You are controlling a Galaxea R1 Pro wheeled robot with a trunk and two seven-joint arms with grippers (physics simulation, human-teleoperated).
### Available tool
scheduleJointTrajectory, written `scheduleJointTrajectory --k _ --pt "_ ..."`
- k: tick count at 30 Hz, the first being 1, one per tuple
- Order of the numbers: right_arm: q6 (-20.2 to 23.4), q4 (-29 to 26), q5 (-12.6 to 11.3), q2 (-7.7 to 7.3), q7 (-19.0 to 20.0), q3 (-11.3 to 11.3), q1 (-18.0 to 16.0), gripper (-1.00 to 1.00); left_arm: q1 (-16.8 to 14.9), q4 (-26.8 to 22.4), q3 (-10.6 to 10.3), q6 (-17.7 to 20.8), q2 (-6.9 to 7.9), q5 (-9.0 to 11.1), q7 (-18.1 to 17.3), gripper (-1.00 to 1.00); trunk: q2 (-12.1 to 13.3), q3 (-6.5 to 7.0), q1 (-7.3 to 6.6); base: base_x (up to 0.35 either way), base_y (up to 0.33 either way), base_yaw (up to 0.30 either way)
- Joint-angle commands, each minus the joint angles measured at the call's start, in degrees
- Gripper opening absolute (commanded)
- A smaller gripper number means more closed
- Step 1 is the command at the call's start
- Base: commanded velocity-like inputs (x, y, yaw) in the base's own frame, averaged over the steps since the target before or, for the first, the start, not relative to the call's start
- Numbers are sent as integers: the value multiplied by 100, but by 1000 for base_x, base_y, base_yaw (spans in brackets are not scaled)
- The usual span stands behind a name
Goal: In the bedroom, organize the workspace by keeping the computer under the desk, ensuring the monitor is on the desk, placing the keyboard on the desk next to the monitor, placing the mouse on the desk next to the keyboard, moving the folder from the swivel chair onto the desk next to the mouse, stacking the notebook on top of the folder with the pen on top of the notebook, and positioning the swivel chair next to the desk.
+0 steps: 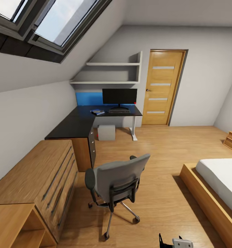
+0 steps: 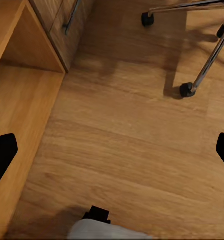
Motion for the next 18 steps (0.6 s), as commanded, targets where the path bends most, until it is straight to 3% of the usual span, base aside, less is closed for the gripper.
scheduleJointTrajectory --k 1,4,5,10,18 --pt "-21 11 -55 1 -3 52 -7 100 -4 1 -53 106 2 19 42 100 -49 -27 24 0 0 0" --pt "-16 11 -55 1 -3 52 -7 100 -4 -79 -54 802 24 27 40 100 -170 -81 90 0 0 0" --pt "-16 11 -55 1 -3 52 -7 100 -4 -104 -54 876 26 28 39 100 -210 -99 112 0 0 0" --pt "-14 11 -55 1 -3 52 -7 100 -4 -191 -53 1111 26 29 37 100 -410 -189 222 0 0 0" --pt "-15 11 -55 1 -3 52 -7 100 -4 -213 -54 1170 30 30 37 100 -731 -333 397 0 0 0"
